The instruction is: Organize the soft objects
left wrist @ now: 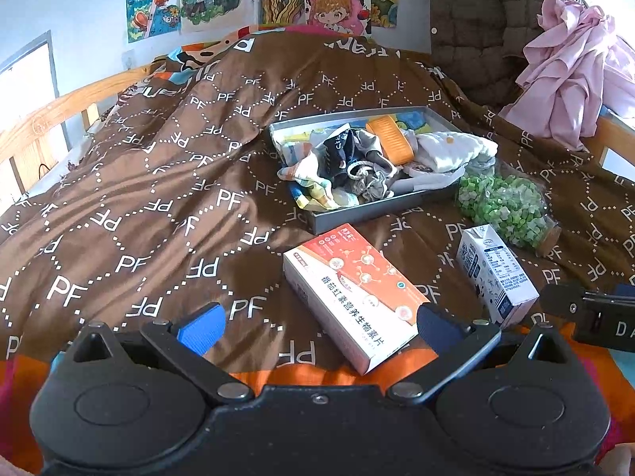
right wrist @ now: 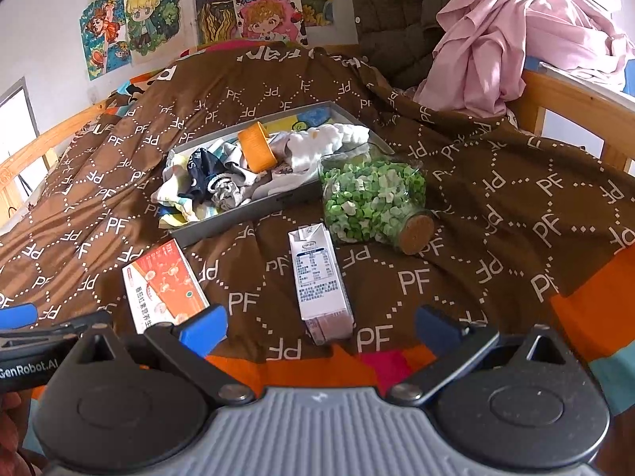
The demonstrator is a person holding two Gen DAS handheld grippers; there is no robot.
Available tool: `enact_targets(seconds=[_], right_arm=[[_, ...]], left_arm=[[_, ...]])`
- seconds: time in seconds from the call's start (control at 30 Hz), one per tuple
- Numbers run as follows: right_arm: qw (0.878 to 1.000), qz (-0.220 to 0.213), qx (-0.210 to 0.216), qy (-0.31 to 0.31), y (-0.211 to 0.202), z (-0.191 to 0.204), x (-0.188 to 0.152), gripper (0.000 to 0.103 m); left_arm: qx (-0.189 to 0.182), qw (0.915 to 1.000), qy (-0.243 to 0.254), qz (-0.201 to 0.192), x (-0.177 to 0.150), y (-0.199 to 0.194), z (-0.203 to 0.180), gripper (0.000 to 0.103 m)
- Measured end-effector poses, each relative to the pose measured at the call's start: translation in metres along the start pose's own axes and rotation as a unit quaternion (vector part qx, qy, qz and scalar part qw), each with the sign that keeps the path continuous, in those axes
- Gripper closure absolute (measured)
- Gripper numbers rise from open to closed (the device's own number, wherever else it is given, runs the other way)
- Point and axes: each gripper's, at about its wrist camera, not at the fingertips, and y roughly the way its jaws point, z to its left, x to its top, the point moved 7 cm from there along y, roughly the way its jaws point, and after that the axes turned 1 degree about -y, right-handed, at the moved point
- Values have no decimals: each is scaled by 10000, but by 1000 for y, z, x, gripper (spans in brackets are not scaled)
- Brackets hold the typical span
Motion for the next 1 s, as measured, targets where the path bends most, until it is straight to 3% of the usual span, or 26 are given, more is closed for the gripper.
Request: enact_targets(seconds=[1.0], right_arm=[[10000, 55, 29, 12, 2, 2, -3, 0]], left_arm=[[12, 10000, -10, 25, -1, 1, 1, 1]])
